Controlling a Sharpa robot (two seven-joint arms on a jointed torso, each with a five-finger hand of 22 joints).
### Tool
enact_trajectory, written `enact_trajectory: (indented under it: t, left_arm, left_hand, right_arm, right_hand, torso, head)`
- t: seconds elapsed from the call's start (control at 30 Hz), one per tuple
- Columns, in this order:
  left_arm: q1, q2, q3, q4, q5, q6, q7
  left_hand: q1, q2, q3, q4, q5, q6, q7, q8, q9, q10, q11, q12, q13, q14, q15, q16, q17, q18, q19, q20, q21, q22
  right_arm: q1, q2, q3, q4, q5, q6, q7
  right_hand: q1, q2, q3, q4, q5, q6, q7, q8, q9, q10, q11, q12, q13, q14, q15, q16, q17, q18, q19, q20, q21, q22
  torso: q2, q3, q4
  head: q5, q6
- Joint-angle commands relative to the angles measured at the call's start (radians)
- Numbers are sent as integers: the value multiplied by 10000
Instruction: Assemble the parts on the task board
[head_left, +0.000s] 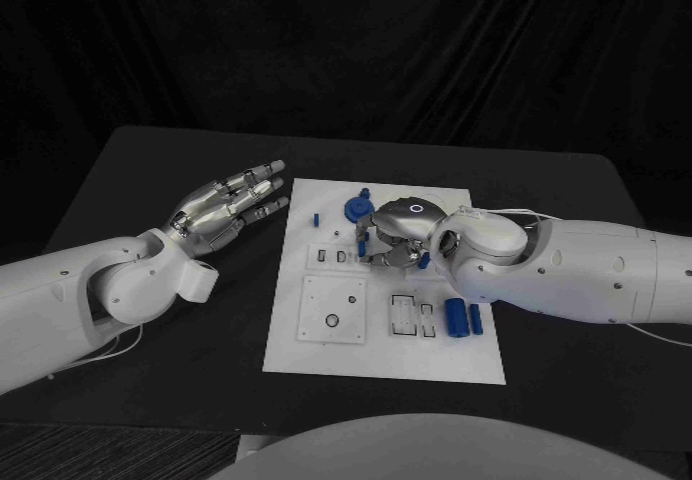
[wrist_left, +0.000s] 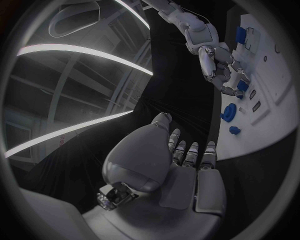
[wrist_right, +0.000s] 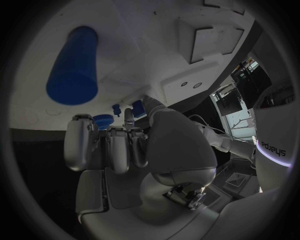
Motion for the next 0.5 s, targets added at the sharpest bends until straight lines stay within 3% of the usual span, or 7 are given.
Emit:
enact_trajectory:
  t: [0.03,0.1,0.2,0.33,0.5]
  left_arm:
    - [-14,-3,9,12,-5,105,54]
    - [-14,-3,9,11,-5,104,46]
    - [-14,-1,9,7,-5,104,41]
    - [-14,-2,9,3,-5,106,38]
    - [-14,-20,9,12,-5,100,38]
  left_hand:
    - [9,-35,83,-11,64,-53,39,27,9,-13,89,37,1,-13,62,46,7,172,-19,72,-54,-14]
    - [9,-35,83,-11,64,-53,39,27,9,-13,89,37,1,-13,62,46,7,172,-19,72,-54,-14]
    - [9,-35,83,-11,64,-53,39,27,9,-13,89,37,1,-13,62,46,7,172,-19,72,-54,-14]
    - [6,-39,88,-14,63,-50,41,28,9,-16,90,33,0,-13,62,47,8,172,-15,72,-52,-12]
    - [5,-40,89,-15,63,-48,41,29,10,-16,90,33,0,-13,62,48,8,172,-14,72,-50,-10]
  right_arm:
    - [-47,-28,-41,-3,-407,-33,-134]
    - [-47,-36,-41,1,-459,-129,-93]
    - [-47,-46,-41,2,-496,-257,-50]
    - [-46,-88,-41,11,-530,-603,53]
    - [-37,-226,-39,99,-544,-900,125]
  right_hand:
    - [91,-218,-185,129,-376,-162,-7,20,48,1013,56,36,2635,970,59,-33,2316,186,26,55,-21,1868]
    - [110,-343,-377,405,-737,-333,-9,59,87,1013,53,36,2635,967,57,-42,2304,187,29,51,-37,1866]
    - [130,-378,-423,496,-817,-381,-7,71,98,1013,54,36,2635,964,58,-51,2292,189,28,50,-46,1865]
    - [218,-569,-636,977,-1262,-588,-3,109,127,1013,56,36,2635,955,62,-78,2256,193,23,51,-84,1859]
    - [254,-712,-783,1257,-1576,-707,3,128,134,1013,65,36,2635,938,64,-125,2196,208,-5,55,-168,1838]
  torso:
    - [1,-3,-4]
    - [2,-4,-5]
    - [4,1,-2]
    - [0,4,-5]
    - [-3,-1,-14]
  head:
    - [-5,-2]
    - [-6,-2]
    - [-2,-2]
    - [27,-2]
    - [60,-2]
